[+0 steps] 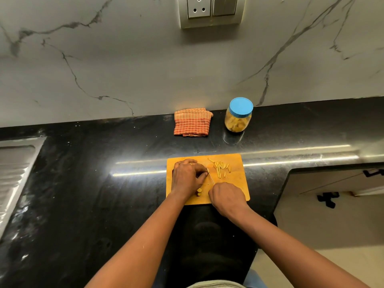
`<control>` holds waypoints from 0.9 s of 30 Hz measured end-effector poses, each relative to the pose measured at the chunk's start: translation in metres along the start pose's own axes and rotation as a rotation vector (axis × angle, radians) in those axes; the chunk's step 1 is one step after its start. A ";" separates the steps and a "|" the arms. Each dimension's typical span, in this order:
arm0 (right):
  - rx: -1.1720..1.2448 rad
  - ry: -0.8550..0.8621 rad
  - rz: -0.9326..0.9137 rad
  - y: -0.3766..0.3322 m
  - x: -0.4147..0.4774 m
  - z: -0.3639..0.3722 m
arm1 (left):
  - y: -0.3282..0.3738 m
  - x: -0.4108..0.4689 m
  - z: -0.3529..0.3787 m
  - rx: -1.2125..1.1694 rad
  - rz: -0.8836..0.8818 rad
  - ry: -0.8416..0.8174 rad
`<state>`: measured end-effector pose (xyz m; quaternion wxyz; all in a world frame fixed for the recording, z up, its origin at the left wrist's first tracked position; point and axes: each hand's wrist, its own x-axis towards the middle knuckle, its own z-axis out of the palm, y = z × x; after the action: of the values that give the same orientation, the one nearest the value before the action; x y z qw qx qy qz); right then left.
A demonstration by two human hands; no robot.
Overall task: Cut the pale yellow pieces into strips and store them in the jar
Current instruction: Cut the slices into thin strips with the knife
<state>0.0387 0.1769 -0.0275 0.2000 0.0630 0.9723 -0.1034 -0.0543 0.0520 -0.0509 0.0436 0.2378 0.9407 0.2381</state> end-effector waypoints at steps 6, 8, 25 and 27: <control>-0.021 0.012 0.065 -0.004 0.000 0.000 | 0.001 -0.001 -0.002 0.033 -0.008 -0.014; 0.006 0.007 0.072 -0.001 -0.005 0.002 | 0.001 0.000 -0.003 0.032 -0.014 -0.024; 0.038 0.085 -0.052 0.004 -0.009 0.005 | 0.001 -0.002 0.001 -0.061 -0.030 0.011; 0.013 0.076 -0.076 0.005 -0.008 0.008 | 0.000 -0.002 0.003 -0.058 -0.028 0.012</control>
<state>0.0494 0.1796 -0.0321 0.1585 0.0310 0.9802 -0.1148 -0.0520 0.0524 -0.0531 0.0479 0.2218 0.9369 0.2659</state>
